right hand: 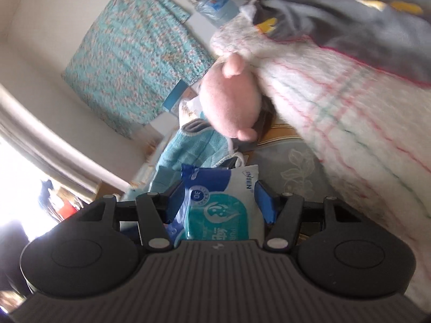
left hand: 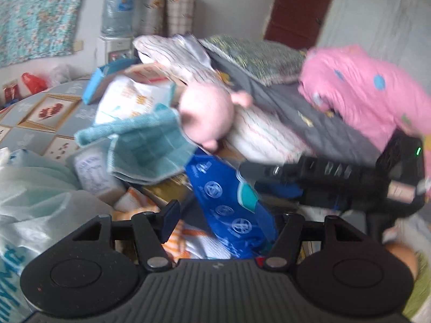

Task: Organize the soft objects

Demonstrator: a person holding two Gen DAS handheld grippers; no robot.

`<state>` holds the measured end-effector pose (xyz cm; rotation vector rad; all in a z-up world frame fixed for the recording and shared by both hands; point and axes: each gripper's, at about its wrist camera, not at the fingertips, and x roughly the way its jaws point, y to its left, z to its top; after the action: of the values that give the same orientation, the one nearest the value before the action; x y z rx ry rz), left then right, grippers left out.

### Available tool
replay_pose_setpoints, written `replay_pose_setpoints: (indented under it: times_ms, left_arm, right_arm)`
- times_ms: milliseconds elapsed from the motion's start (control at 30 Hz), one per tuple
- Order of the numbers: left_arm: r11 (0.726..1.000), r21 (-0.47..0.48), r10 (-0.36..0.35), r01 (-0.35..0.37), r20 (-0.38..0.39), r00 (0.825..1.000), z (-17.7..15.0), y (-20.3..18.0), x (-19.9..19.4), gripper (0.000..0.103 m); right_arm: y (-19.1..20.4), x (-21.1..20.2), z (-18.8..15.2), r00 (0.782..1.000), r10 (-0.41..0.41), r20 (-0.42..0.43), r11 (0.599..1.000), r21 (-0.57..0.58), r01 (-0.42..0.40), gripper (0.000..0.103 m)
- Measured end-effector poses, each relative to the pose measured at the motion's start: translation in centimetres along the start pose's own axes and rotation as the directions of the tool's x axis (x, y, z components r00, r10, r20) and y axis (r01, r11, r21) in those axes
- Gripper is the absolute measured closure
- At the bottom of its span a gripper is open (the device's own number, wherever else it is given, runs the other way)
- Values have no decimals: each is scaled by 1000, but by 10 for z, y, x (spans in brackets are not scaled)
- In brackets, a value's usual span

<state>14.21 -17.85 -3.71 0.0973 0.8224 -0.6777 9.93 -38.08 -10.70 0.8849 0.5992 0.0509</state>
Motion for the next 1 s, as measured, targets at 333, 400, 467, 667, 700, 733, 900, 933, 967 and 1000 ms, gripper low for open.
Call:
replay_pose_setpoints:
  times_ms: [333, 400, 467, 667, 700, 733, 900, 933, 967, 1000]
  left_arm:
    - [997, -46, -62, 59, -77, 995, 5, 0, 22, 37]
    - [996, -47, -73, 69, -90, 993, 6, -1, 26, 34]
    - [995, -63, -88, 81, -105, 991, 7, 0, 31, 33]
    - [993, -83, -90, 80, -125, 988, 8, -2, 36, 34]
    - [994, -78, -84, 75, -121, 989, 7, -4, 35, 34]
    - [994, -76, -84, 75, -118, 989, 7, -6, 34, 35]
    - [993, -65, -102, 98, -64, 993, 8, -15, 17, 35]
    - [993, -64, -106, 103, -48, 993, 9, -17, 11, 35]
    - [992, -63, -108, 106, -31, 994, 10, -19, 5, 35]
    - [993, -60, -107, 107, -9, 994, 12, -22, -3, 35]
  right_arm:
    - [0, 16, 7, 979, -50, -196, 999, 2, 51, 35]
    - [-2, 23, 10, 972, -24, -235, 999, 22, 30, 33]
    - [-1, 28, 12, 966, -10, -257, 1000, 23, 17, 32]
    - [0, 26, 9, 971, 11, -237, 999, 38, -2, 47]
    - [-1, 23, 8, 974, 12, -228, 999, 45, -1, 49]
    - [0, 20, 7, 975, 13, -220, 999, 49, -3, 49]
    - [19, -5, 7, 988, 1, -157, 1000, 6, 0, 50]
    - [25, -12, 8, 990, 1, -143, 1000, -8, -2, 50]
    - [32, -19, 9, 992, 2, -129, 1000, -24, -5, 50]
    - [40, -25, 9, 993, 7, -115, 999, -41, -12, 50]
